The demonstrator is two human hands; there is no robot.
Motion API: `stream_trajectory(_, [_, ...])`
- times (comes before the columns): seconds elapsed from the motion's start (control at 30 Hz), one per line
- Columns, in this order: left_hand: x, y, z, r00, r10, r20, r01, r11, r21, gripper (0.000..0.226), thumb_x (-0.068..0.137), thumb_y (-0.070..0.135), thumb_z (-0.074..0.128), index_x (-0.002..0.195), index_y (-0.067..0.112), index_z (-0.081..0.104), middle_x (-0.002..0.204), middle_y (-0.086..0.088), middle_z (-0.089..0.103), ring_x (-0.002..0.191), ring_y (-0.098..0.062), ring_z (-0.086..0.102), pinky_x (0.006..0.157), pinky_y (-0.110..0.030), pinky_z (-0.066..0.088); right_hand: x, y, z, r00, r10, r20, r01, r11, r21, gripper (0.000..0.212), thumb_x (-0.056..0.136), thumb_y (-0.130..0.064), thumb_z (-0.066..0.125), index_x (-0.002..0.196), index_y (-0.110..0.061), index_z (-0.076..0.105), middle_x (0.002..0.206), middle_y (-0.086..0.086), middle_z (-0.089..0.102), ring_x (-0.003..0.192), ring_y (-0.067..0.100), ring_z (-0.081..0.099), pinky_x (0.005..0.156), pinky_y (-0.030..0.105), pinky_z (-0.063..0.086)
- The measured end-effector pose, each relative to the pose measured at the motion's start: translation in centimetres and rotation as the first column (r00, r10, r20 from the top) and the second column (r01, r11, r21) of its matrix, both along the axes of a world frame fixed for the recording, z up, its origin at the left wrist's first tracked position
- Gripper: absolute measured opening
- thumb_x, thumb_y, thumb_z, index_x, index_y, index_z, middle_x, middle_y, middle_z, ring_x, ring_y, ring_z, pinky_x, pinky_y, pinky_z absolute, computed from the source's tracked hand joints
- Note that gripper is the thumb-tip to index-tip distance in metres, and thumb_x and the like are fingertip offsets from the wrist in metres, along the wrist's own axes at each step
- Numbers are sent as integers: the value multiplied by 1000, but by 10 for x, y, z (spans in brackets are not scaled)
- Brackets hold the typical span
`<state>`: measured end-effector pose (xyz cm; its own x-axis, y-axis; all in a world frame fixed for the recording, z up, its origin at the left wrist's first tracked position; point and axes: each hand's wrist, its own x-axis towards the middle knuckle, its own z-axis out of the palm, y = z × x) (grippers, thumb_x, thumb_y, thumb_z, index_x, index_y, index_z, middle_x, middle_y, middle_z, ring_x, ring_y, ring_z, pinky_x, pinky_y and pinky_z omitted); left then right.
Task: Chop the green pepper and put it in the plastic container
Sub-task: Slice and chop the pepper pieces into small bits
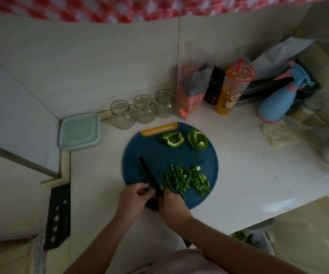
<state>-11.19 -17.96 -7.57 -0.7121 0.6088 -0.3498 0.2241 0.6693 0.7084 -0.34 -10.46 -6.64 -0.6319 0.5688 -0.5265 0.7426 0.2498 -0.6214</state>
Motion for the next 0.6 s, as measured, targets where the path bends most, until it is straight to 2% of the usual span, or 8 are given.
stream_trajectory(0.17, [8, 3, 2, 980, 146, 133, -153, 987, 43, 27, 79, 16, 73, 105, 8, 70, 84, -3, 71, 74, -16, 69, 79, -36, 56, 8, 0, 0, 1000, -8, -26, 9, 1000, 27, 22, 97, -17, 39, 109, -4, 51, 104, 18, 63, 95, 33, 62, 77, 39, 51])
stream_trajectory(0.27, [9, 0, 1, 965, 177, 192, -192, 979, 63, 18, 81, 9, 71, 98, 5, 71, 76, -2, 69, 62, -11, 67, 69, -29, 58, 20, 1, 0, 999, -39, -29, 38, 999, -15, 25, 98, -22, 42, 112, -4, 51, 104, 18, 62, 97, 34, 61, 76, 37, 50])
stream_trajectory(0.37, [11, -3, 2, 952, 202, 228, -223, 972, 73, 13, 81, 7, 71, 93, 5, 70, 73, -1, 68, 53, -4, 64, 60, -22, 56, 28, 9, 4, 997, -79, -9, 78, 995, -64, 25, 98, -26, 42, 109, -4, 50, 91, 11, 55, 78, 31, 63, 50, 32, 50])
stream_trajectory(0.43, [13, -3, 3, 944, 221, 244, -247, 965, 83, 12, 80, 6, 71, 92, 6, 67, 74, -2, 68, 54, -5, 64, 59, -21, 56, 29, 14, 8, 996, -92, -12, 90, 992, -91, 25, 98, -28, 43, 110, -6, 44, 89, 10, 53, 60, 25, 58, 33, 26, 43])
stream_trajectory(0.5, [16, 0, 5, 936, 242, 256, -274, 957, 96, 11, 81, 4, 70, 91, 5, 65, 74, -3, 66, 57, -10, 64, 58, -21, 56, 29, 18, 12, 992, -113, -49, 106, 987, -122, 24, 97, -29, 45, 109, -8, 38, 90, 12, 53, 51, 20, 52, 30, 24, 37])
stream_trajectory(0.6, [17, 5, 5, 937, 246, 247, -276, 956, 97, 13, 80, 2, 70, 92, 1, 64, 74, -6, 66, 64, -20, 66, 66, -32, 57, 30, 23, 18, 982, -142, -124, 118, 976, -183, 18, 97, -23, 46, 107, -11, 36, 83, 14, 53, 45, 17, 49, 33, 22, 37])
